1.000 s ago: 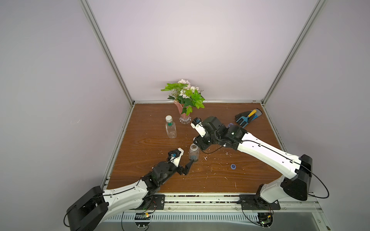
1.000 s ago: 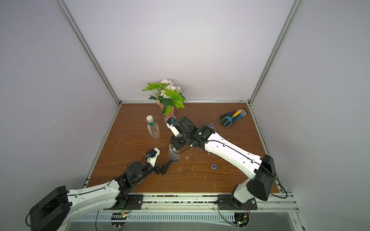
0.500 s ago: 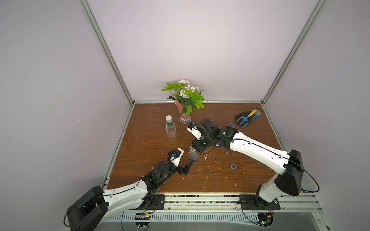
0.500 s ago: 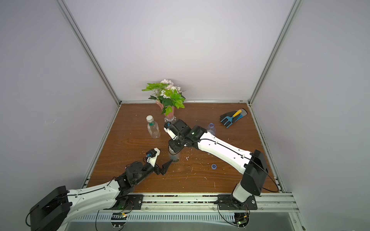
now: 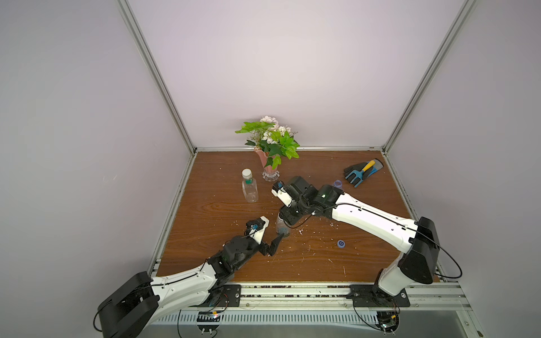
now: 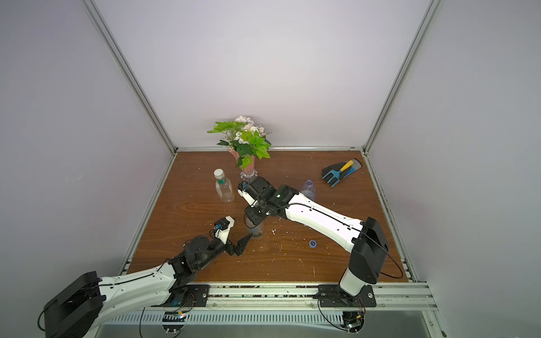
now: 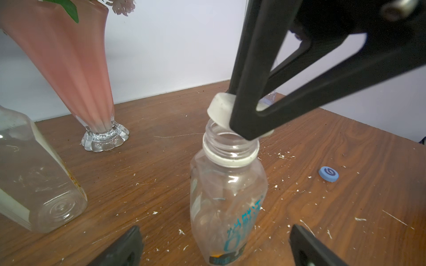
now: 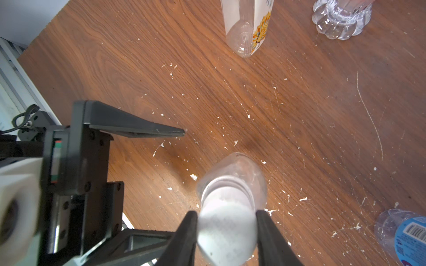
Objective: Screw on the bottle caps
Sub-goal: Screw the bottle cap onto the plastic bottle.
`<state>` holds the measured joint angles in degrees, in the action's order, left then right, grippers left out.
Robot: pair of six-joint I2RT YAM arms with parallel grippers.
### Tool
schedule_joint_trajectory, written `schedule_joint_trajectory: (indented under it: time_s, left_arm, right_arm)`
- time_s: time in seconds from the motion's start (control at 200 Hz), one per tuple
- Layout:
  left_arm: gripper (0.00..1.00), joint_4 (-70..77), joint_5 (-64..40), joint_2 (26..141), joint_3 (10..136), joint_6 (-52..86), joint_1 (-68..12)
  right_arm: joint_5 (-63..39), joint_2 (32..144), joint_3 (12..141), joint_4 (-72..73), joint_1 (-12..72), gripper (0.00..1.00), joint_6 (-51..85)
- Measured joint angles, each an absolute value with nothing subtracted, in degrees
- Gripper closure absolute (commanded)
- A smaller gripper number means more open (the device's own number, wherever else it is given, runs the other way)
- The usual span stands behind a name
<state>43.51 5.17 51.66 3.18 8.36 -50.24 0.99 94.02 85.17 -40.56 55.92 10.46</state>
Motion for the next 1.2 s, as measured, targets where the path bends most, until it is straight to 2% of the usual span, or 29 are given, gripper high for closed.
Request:
schedule_joint_trajectory:
  time_s: [1.201]
  left_arm:
    - [0.01, 43.53, 5.17, 52.84, 3.18, 8.34, -50.24]
  right_arm:
    - [3.51, 96.16, 88.23, -42.09, 56.69, 0.66, 8.29]
